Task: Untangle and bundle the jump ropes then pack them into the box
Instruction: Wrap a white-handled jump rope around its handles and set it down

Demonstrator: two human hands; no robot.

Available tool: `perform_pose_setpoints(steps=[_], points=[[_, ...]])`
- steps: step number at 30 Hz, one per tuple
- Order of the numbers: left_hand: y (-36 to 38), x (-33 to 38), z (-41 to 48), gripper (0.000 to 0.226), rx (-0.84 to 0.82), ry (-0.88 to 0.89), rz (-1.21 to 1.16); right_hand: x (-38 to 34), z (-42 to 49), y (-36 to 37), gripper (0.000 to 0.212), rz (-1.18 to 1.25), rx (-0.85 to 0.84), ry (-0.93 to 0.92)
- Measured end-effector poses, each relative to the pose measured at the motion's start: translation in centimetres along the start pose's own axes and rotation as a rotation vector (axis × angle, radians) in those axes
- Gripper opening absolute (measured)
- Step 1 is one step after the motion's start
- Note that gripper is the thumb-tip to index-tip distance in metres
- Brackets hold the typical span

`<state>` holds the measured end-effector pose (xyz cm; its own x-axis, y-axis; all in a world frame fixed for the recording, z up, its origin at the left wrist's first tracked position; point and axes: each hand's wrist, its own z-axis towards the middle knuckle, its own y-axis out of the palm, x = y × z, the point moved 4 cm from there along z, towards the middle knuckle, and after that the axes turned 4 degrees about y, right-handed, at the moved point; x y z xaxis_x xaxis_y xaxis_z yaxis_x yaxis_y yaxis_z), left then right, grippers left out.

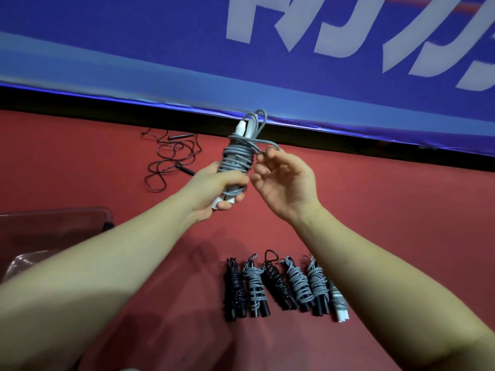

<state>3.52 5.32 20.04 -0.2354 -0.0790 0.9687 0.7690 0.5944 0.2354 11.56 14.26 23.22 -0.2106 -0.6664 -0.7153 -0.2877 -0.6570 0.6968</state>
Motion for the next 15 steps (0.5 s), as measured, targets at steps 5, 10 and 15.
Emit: perform_pose_setpoints(steps=[5, 10, 15], points=[[0.7, 0.0, -0.3, 0.02, -0.065, 0.016, 0.008, -1.3, 0.8, -0.2, 0.028, -0.015, 0.181, 0.128], [0.0, 0.4, -0.7, 0.033, -0.105, 0.13, 0.153, -2.4, 0.5, -0.1, 0.028, -0.215, 0.263, 0.387], [-1.1, 1.1, -1.2, 0.029, -0.13, 0.152, 0.393, -3.1, 0.3, -0.7, 0.025, -0.607, 0.284, 0.372]])
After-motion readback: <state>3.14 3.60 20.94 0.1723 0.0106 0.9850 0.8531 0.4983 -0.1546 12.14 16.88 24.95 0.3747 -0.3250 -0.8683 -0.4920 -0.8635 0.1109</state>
